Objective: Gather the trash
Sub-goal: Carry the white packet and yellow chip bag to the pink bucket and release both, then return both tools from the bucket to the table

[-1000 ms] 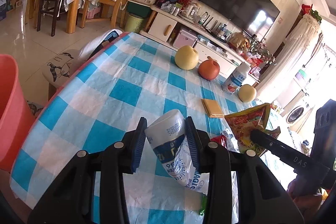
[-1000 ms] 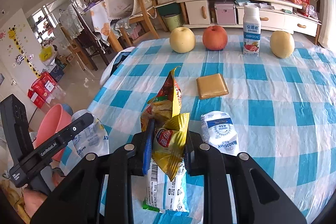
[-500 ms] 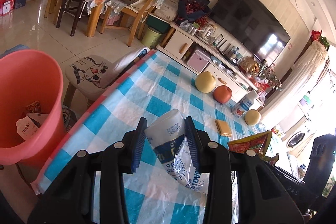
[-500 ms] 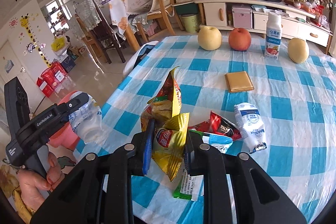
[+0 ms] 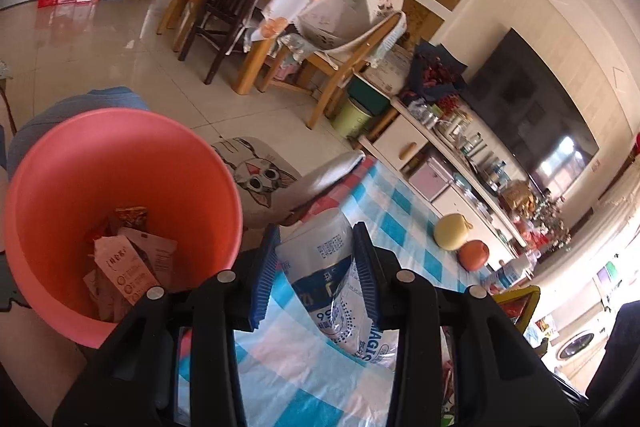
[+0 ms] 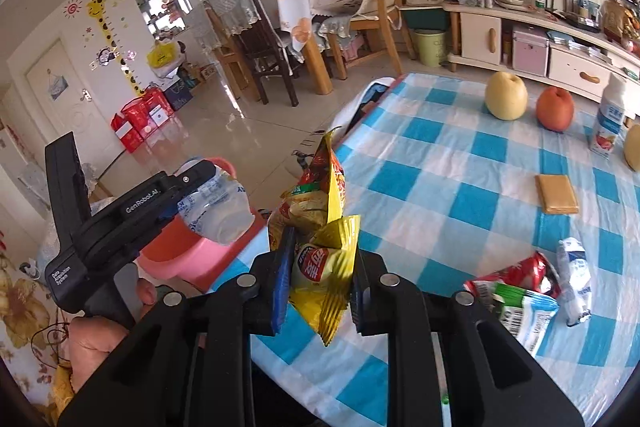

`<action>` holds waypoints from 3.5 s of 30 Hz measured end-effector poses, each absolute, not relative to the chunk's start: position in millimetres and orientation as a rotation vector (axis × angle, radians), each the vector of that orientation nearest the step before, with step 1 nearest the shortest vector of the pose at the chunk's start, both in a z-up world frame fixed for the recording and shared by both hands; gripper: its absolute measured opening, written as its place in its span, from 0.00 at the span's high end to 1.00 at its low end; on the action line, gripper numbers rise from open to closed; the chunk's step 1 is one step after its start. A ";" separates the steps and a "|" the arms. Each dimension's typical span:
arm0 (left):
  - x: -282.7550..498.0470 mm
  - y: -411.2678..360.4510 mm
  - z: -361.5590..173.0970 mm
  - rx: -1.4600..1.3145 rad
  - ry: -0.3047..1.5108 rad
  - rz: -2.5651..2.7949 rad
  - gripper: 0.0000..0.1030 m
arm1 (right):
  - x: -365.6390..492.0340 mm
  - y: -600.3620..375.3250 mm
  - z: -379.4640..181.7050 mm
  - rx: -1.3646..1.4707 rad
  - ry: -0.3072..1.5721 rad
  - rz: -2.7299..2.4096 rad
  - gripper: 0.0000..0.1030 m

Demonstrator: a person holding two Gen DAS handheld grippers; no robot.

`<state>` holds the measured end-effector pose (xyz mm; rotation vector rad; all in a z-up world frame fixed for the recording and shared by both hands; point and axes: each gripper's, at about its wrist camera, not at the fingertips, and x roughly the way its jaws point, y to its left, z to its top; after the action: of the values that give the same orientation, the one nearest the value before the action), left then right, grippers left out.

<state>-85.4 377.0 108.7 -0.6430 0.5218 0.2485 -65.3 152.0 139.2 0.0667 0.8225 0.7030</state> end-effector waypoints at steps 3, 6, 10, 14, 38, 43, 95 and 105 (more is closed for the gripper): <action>-89.4 399.1 107.8 -0.671 0.502 0.327 0.62 | -64.5 187.0 142.0 0.040 0.825 0.757 0.75; -94.6 420.4 106.9 -0.709 0.479 0.401 0.62 | -64.1 224.1 145.0 0.008 0.823 0.809 0.75; -99.6 449.5 101.4 -0.775 0.467 0.481 0.62 | -59.7 269.9 145.8 -0.025 0.824 0.864 0.75; -109.7 476.9 93.4 -0.850 0.448 0.564 0.62 | -49.7 307.5 142.2 -0.038 0.831 0.907 0.75; -102.5 488.4 77.9 -0.822 0.454 0.705 0.21 | -33.9 301.8 118.8 -0.023 0.801 0.809 0.19; -91.2 463.7 88.0 -0.741 0.417 0.575 0.13 | -34.1 259.9 122.8 -0.004 0.798 0.726 0.14; -30.4 255.1 101.6 -0.204 0.650 0.026 0.07 | -41.5 -9.5 148.8 0.139 0.681 0.378 0.10; -25.5 225.5 98.6 -0.142 0.672 -0.040 0.07 | -25.6 -66.6 130.7 0.188 0.735 0.290 0.10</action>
<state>-25.5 225.5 98.6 -0.1416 0.6716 -0.0398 -25.6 -66.6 130.7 0.1881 0.7348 0.2896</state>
